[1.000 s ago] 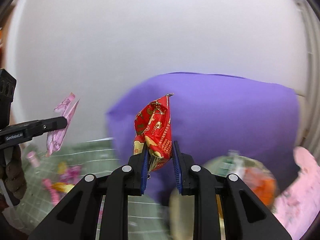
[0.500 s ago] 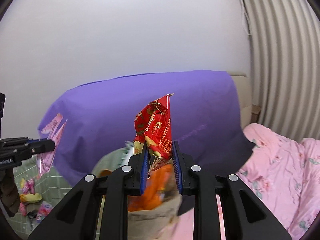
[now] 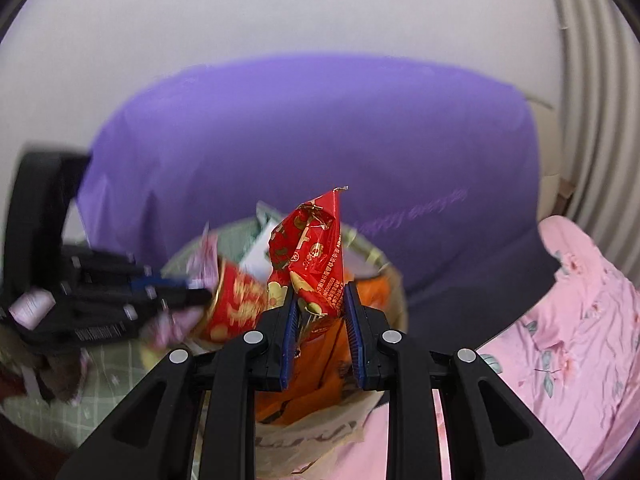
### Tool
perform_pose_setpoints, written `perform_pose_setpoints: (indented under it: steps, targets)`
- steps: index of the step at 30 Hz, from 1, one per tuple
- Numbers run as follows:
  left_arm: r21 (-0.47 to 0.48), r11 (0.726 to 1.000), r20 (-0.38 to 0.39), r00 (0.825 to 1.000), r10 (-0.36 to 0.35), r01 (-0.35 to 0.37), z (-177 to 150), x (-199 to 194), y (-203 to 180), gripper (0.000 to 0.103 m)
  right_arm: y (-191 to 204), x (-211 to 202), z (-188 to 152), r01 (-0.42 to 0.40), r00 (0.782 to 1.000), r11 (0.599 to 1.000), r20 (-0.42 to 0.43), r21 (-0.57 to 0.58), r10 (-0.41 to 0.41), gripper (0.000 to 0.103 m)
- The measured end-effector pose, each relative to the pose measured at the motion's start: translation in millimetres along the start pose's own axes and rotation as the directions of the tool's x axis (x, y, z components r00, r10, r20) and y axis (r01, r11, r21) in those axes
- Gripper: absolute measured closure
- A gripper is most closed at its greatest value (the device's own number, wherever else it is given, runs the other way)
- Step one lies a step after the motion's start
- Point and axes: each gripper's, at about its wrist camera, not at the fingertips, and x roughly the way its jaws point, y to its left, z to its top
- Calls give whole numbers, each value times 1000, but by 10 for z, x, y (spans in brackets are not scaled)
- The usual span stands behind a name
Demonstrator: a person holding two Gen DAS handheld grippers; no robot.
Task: Collect trash
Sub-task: 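Carry the pink wrapper and red packet with both grippers over the trash bag, then open both grippers to drop the wrapper and packet into the bag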
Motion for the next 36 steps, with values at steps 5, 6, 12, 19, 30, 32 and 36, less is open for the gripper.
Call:
perform_pose_setpoints:
  steps: [5,6,12,19,30,32,36]
  targets:
    - [13,1000,-16,1000,9,-8,-27,108,34,95,-43,221,8,-24,999,999,-48,22,25,81]
    - [14,1000,-19,1000,6,-6,-41,120,43,95,-71,255,11,-29,998,999,-57,30,31,81]
    - [-11,1000,-18,1000,-19,19,-42,180,52,95,-44,405,46,-24,993,1000,-113,14,26,81]
    - [-8,999,-15,999,-35,35,-23,126,17,93,-59,369,32,-9,994,1000,-108,20,11,80]
    - [-43,990,73,988,-134,137,22,-245,113,70,34,24,32,4,1000,1000,-25,25,-4,55]
    - [-32,991,74,989,-125,128,22,-322,105,65,51,-32,54,20,1000,1000,-9,24,-20,55]
    - [-51,993,109,989,-97,103,-32,-548,171,62,112,-174,121,17,999,999,45,39,-19,48]
